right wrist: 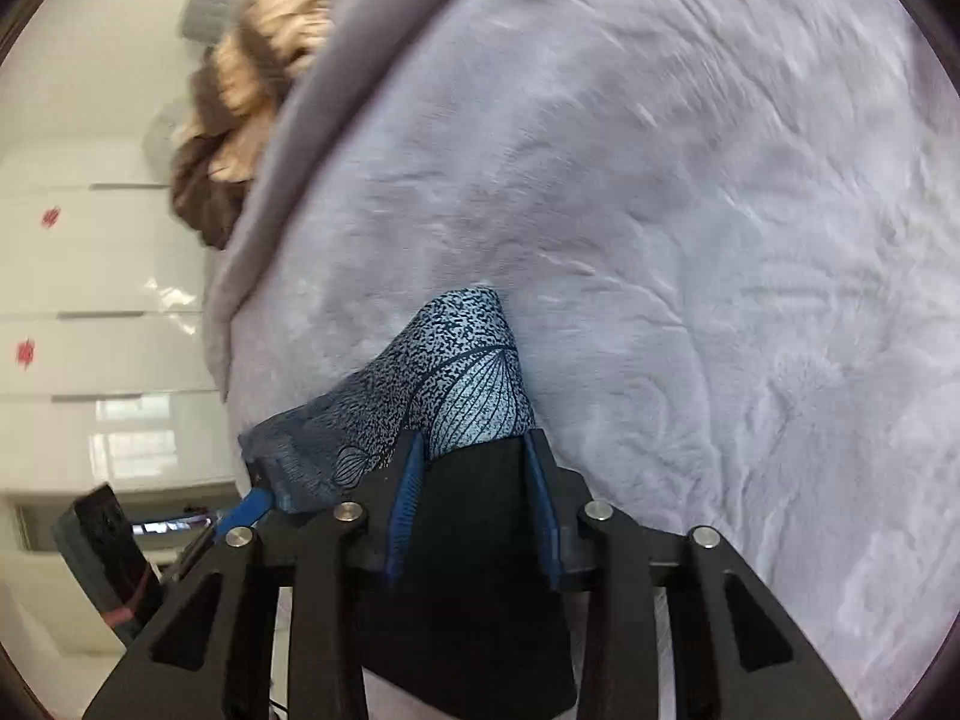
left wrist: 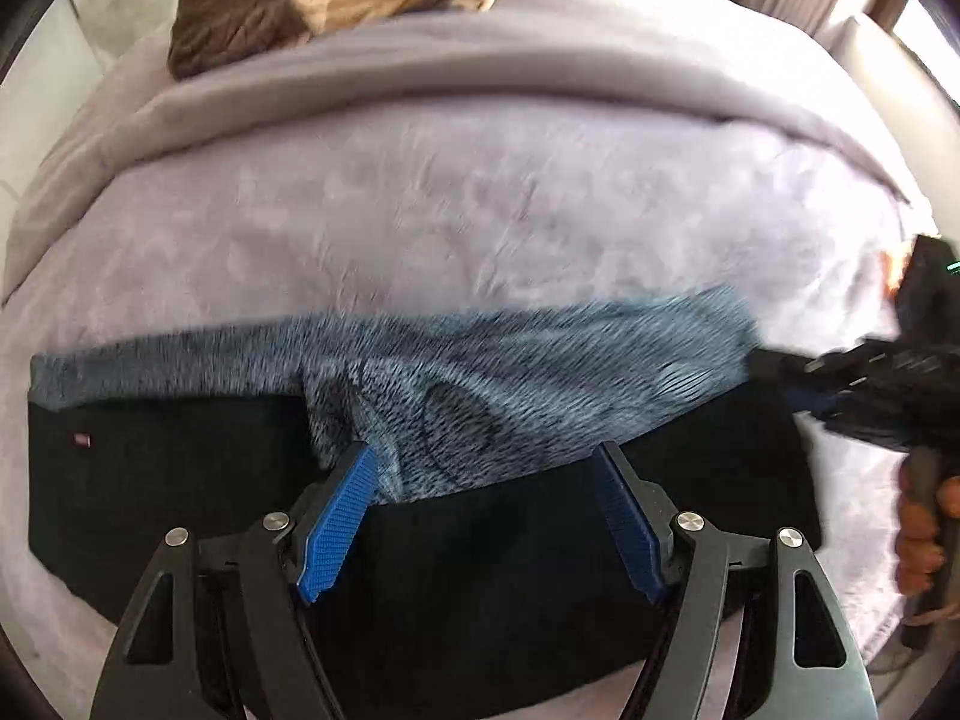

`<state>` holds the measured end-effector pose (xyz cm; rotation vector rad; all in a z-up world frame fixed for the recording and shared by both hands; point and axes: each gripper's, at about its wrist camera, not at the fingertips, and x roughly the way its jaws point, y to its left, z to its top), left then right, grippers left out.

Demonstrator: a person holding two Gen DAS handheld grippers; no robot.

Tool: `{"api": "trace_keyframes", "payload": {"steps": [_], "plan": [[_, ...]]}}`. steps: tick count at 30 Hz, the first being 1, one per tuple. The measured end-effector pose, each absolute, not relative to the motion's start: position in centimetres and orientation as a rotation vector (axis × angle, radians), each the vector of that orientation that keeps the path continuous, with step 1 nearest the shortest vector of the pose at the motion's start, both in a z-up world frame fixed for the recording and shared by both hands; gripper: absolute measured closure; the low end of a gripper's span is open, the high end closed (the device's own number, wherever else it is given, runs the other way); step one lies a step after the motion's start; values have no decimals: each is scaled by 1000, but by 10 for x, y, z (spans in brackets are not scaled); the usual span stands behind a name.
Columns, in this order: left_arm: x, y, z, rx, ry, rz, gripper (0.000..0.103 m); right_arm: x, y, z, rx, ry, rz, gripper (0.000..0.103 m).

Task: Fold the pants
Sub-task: 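Lower the leg end onto the waistband with the right gripper while the left gripper presses the trousers, then open the right gripper and withdraw both grippers above the folded trousers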

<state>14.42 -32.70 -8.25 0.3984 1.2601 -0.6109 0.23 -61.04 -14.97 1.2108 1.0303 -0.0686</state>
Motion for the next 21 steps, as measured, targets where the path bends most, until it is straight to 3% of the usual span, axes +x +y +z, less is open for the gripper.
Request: {"api": "trace_keyframes", "payload": {"steps": [8,13,21], "plan": [[147,-308,-102,408,1292,-569,28,26,-584,-130,883,1172,-122,69],[142,-309,-100,431,1286,-550,28,31,-566,-115,676,1216,-199,63],[134,-280,-79,431,1302,-508,28,20,-521,-78,552,1233,-208,39]]}}
